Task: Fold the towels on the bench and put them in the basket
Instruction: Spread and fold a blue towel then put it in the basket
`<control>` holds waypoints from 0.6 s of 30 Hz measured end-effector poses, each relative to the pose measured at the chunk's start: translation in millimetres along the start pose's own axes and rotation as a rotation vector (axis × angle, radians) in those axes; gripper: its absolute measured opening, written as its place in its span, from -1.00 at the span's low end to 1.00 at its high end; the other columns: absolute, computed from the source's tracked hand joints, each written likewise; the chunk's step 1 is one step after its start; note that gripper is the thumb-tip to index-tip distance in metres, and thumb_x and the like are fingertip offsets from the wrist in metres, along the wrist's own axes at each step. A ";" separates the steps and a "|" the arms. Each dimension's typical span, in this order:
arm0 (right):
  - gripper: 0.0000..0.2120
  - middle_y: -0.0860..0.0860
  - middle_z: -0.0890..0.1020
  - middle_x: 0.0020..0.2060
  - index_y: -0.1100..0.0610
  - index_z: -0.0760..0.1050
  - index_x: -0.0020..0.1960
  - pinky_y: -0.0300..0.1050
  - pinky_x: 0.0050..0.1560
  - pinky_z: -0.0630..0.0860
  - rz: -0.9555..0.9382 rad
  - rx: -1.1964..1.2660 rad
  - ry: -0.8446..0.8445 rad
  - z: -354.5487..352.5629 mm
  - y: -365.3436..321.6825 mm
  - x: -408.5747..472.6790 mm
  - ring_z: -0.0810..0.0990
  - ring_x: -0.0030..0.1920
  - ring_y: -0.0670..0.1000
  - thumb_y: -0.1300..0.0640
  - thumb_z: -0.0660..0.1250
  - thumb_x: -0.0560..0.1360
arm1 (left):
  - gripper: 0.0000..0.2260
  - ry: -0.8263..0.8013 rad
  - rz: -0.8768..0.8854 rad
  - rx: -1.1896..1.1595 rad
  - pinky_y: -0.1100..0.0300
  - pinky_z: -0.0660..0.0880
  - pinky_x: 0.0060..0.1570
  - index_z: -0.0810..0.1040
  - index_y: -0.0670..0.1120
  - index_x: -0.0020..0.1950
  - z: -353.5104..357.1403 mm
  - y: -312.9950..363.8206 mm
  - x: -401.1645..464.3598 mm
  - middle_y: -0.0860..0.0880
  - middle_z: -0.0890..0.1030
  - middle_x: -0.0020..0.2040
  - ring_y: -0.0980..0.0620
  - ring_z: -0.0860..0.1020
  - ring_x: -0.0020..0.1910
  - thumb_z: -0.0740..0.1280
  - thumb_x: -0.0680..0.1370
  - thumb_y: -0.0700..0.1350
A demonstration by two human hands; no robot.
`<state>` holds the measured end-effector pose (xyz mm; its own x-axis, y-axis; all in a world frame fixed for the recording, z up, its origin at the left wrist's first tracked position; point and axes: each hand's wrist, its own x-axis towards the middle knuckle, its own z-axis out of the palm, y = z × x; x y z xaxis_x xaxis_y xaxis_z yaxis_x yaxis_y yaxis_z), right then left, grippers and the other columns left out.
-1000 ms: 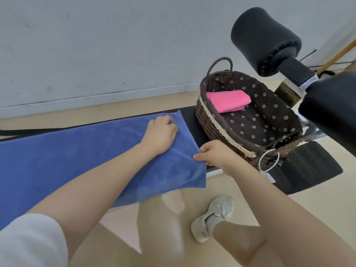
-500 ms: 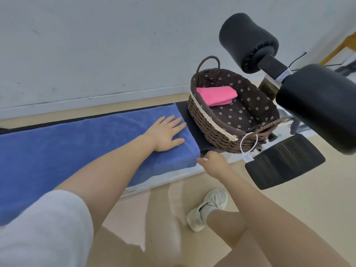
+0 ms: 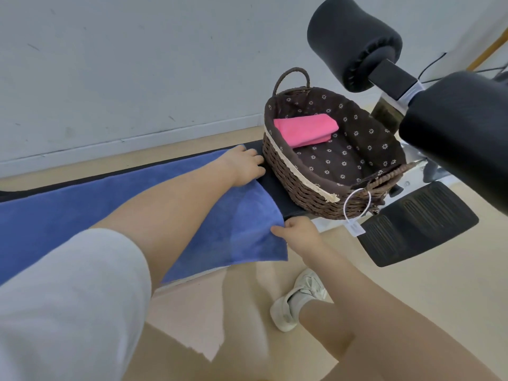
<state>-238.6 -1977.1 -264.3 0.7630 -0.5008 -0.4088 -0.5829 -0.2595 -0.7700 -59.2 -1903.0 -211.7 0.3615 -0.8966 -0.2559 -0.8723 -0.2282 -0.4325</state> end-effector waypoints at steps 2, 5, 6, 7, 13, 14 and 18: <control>-0.70 -0.02 0.31 -0.46 0.13 0.27 -0.37 -0.17 -0.40 0.19 -0.085 -0.043 0.060 -5.2 -8.9 -3.7 0.27 -0.41 -0.04 0.20 0.34 0.45 | -0.72 -0.004 -0.019 0.024 0.06 0.26 0.23 0.39 -0.12 0.28 2.3 -6.5 2.8 -0.09 0.40 0.30 -0.10 0.30 0.32 0.09 0.59 -0.25; -0.90 -0.07 0.37 -0.39 0.15 0.36 -0.16 -0.22 -0.37 0.25 -0.203 -0.103 0.144 -11.9 -28.6 -12.3 0.33 -0.36 -0.09 0.20 0.24 0.52 | -0.73 0.021 -0.118 -0.031 0.06 0.25 0.23 0.37 -0.15 0.24 -3.8 -17.1 7.5 -0.09 0.51 0.21 -0.10 0.33 0.29 0.07 0.57 -0.31; -0.93 -0.07 0.38 -0.38 0.16 0.37 -0.13 -0.19 -0.34 0.27 -0.221 -0.093 0.172 -13.3 -34.9 -14.4 0.35 -0.34 -0.05 0.20 0.21 0.54 | -0.70 0.036 -0.172 -0.072 0.06 0.25 0.22 0.36 -0.14 0.24 -7.7 -21.1 9.3 -0.09 0.54 0.18 -0.10 0.34 0.28 0.08 0.54 -0.33; -0.94 -0.06 0.39 -0.37 0.16 0.37 -0.10 -0.13 -0.31 0.29 -0.236 -0.082 0.203 -14.7 -41.3 -16.1 0.36 -0.31 -0.01 0.21 0.19 0.55 | -0.68 0.066 -0.222 -0.110 0.07 0.24 0.21 0.35 -0.14 0.25 -12.4 -25.7 11.0 -0.09 0.56 0.17 -0.10 0.35 0.27 0.09 0.52 -0.34; -0.92 -0.07 0.42 -0.38 0.16 0.39 -0.09 -0.07 -0.25 0.41 -0.316 -0.046 0.339 -21.2 -74.2 -29.5 0.40 -0.33 -0.04 0.18 0.17 0.55 | -0.69 0.286 -0.264 -0.066 0.05 0.18 0.29 0.37 -0.14 0.22 -27.1 -55.2 -1.5 -0.13 0.55 0.12 -0.14 0.35 0.26 0.12 0.50 -0.33; -0.92 -0.07 0.42 -0.38 0.16 0.40 -0.10 -0.08 -0.27 0.41 -0.327 -0.040 0.311 -18.1 -78.0 -33.0 0.40 -0.35 -0.07 0.18 0.18 0.54 | -0.68 0.284 -0.263 -0.037 0.05 0.17 0.31 0.38 -0.13 0.23 -21.8 -59.8 -10.3 -0.13 0.54 0.12 -0.14 0.35 0.25 0.13 0.50 -0.33; -0.92 -0.06 0.45 -0.36 0.10 0.46 -0.14 -0.17 -0.26 0.39 -0.354 -0.016 0.061 12.7 -99.3 -48.3 0.41 -0.31 -0.07 0.16 0.24 0.52 | -0.71 0.231 -0.266 -0.002 0.06 0.20 0.30 0.46 -0.11 0.20 8.1 -84.7 -70.8 -0.09 0.55 0.08 -0.13 0.38 0.21 0.20 0.50 -0.31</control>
<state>-214.0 -1916.7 -174.3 0.9004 -0.4261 -0.0876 -0.2903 -0.4387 -0.8504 -8.3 -1817.1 -163.9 0.4927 -0.8676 0.0679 -0.7582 -0.4662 -0.4559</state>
